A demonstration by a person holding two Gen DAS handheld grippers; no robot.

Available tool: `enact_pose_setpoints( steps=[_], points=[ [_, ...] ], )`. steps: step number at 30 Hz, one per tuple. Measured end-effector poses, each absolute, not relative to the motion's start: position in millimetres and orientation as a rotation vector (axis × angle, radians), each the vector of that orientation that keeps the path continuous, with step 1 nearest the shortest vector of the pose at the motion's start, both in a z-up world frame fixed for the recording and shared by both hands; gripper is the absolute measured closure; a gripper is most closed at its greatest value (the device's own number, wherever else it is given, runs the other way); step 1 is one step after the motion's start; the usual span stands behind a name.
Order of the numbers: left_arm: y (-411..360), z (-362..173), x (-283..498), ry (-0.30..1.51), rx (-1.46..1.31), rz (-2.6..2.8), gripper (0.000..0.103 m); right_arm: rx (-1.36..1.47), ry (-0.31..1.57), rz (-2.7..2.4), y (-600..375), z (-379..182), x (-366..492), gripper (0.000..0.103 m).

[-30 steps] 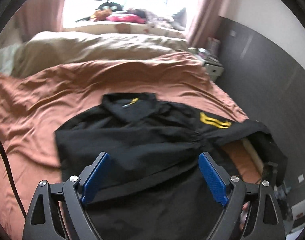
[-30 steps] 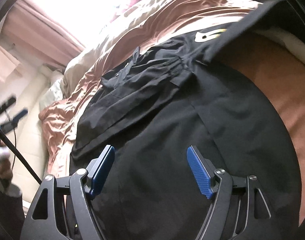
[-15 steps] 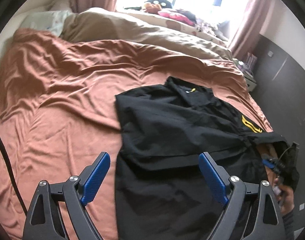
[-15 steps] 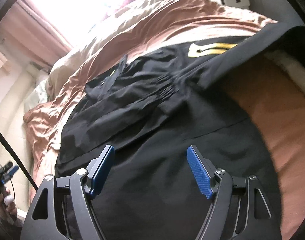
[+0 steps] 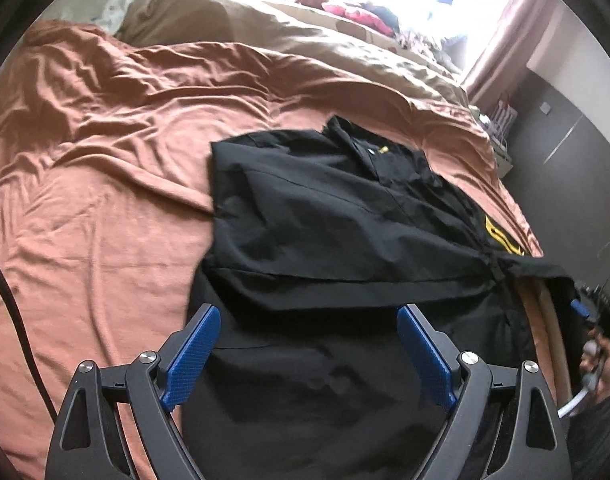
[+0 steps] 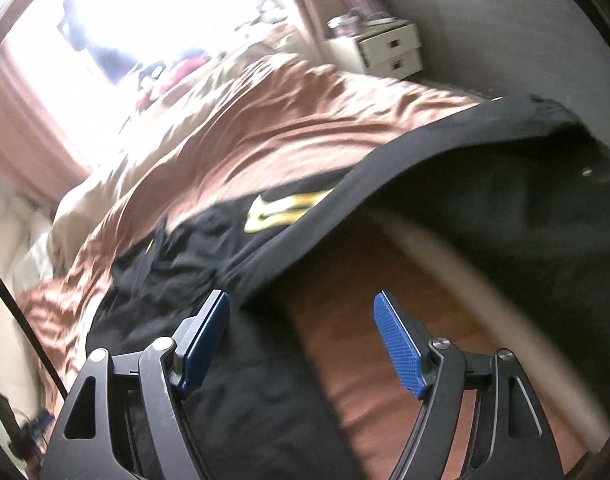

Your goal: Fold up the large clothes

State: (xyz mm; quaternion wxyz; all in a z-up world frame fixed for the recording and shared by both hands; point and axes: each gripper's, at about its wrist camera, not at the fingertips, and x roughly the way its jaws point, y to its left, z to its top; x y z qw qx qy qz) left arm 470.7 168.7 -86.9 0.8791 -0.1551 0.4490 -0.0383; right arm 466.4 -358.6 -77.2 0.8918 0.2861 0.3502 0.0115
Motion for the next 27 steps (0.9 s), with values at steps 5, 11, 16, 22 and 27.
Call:
enact_pose_setpoints(
  steps=[5, 11, 16, 22, 27],
  points=[
    [145, -92, 480, 0.960, -0.281, -0.087, 0.012, 0.636, 0.684, -0.051, -402, -71, 465, 0.030],
    [125, -94, 490, 0.981, -0.238, -0.074, 0.012, 0.682, 0.653, -0.098, -426, -79, 476, 0.031],
    [114, -98, 495, 1.003, -0.221, -0.078, 0.012, 0.783, 0.648, -0.117, -438, -98, 488, 0.039],
    [102, -98, 501, 1.023, -0.172, -0.082, 0.012, 0.916, 0.623, -0.185, -464, -118, 492, 0.074],
    [98, -88, 496, 0.998, -0.148, -0.100, 0.012, 0.894, 0.568, -0.171, -466, -102, 493, 0.101]
  ],
)
